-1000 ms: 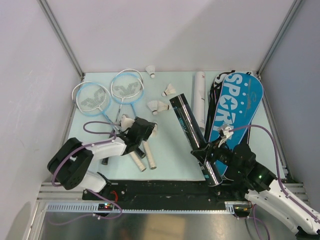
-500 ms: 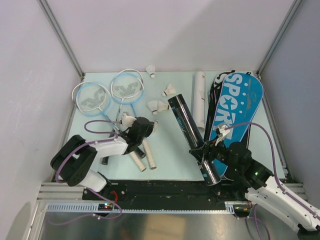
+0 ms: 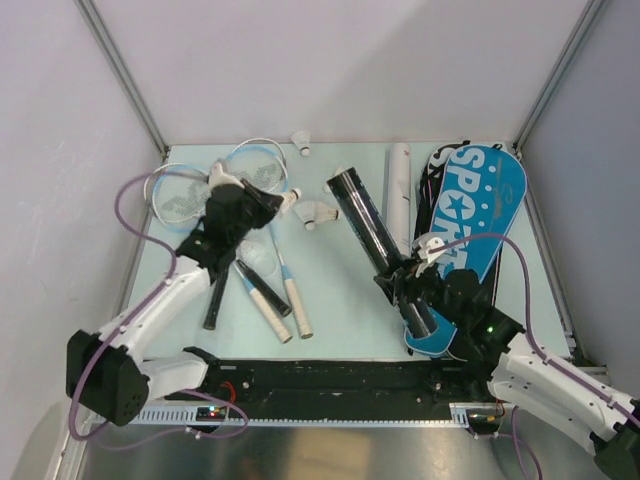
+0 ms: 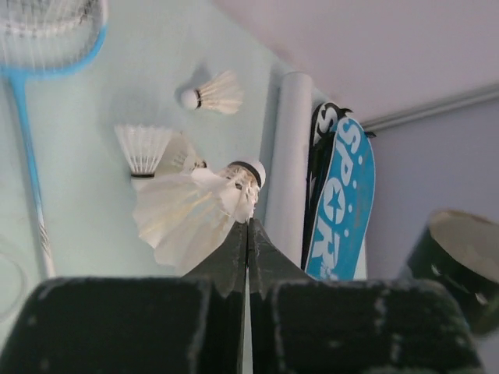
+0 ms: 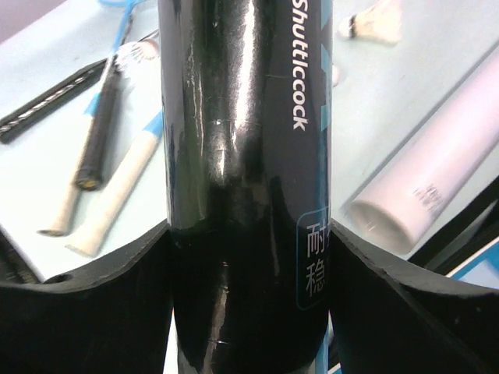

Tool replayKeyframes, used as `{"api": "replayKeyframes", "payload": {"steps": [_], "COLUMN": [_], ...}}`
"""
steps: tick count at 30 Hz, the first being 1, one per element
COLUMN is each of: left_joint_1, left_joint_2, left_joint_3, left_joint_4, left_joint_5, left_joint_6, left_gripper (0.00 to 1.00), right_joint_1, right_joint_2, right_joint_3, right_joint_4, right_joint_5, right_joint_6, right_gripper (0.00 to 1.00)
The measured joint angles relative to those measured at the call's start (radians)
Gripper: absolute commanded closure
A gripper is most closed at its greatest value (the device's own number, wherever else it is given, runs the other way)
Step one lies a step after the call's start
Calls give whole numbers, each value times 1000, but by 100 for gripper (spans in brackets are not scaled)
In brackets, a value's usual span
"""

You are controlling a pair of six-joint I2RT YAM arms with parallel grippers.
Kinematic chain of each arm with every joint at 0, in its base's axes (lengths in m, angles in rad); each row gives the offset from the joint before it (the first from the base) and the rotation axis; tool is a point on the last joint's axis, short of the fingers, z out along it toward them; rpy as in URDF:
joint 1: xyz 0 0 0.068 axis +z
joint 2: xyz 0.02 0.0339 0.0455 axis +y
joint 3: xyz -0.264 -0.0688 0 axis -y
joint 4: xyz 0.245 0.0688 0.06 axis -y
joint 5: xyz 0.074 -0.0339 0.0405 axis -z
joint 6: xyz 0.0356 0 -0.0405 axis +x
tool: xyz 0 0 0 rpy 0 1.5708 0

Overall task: Pack up the badminton gear
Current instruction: Pick up the shuttlecock at the center of the board, then place the shuttlecock at the shuttle tube.

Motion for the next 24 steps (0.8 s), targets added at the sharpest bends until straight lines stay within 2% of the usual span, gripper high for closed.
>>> {"api": "replayKeyframes", "payload": {"steps": [6,11,15,24], "left_joint_1": [80,105,105,105], "left_joint_2": [-82,-90,-90,-147], "left_joint_3": [293,529,670,700], "left_joint_4": [-300,-512,-649,-828], "left_joint_5": [226,394,497,635], "left_joint_6": [294,446,536,639], "left_gripper": [100,100,100,100], "right_joint_1": [-109,-132,-132,-142], "right_joint_2": [97,163,188,200], "right_joint_3": [-1,-24,-32,-62], "right_joint_4": [177,350,427,535], "right_joint_5": [-80,-139,-158,-212], "right_joint_6": [-225,-457,-628,-819], "right_gripper": [65,65,65,67]}}
